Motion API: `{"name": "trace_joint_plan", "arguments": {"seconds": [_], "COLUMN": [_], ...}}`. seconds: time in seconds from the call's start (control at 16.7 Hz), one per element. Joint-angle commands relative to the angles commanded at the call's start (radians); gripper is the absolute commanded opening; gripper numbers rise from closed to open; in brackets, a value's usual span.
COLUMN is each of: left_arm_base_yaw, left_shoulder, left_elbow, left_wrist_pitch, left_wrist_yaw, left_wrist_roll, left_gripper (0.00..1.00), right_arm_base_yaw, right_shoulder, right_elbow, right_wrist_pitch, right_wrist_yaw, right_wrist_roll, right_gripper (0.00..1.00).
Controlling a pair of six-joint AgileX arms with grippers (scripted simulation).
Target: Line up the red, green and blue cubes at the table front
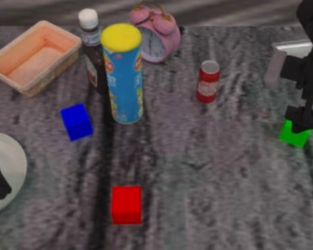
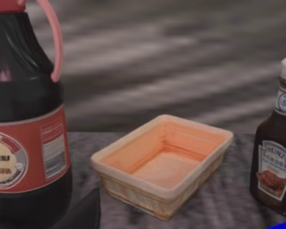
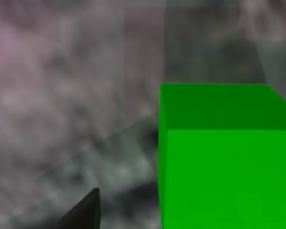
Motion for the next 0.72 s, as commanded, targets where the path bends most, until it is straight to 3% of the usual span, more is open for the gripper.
{"name": "trace_joint_plan", "arguments": {"seconds": [0.42,0.72], "left_arm_base_yaw": [0.000,0.000], "left_shoulder": [0.000,0.000], "left_elbow": [0.000,0.000], "left_wrist_pitch": [0.000,0.000], "left_wrist_yaw": [0.000,0.000], "left_wrist_roll": [0.000,0.000], "left_gripper": [1.00,1.00], "right_arm_base_yaw": [-0.001,-0.001], "right_shoulder": [0.089,0.093], "right_elbow": [-0.135,-0.141], "right_wrist_pitch": [0.224,0.235], "right_wrist_yaw": [0.001,0.001], "right_wrist_roll": [0.000,0.000], "right_gripper": [1.00,1.00]}}
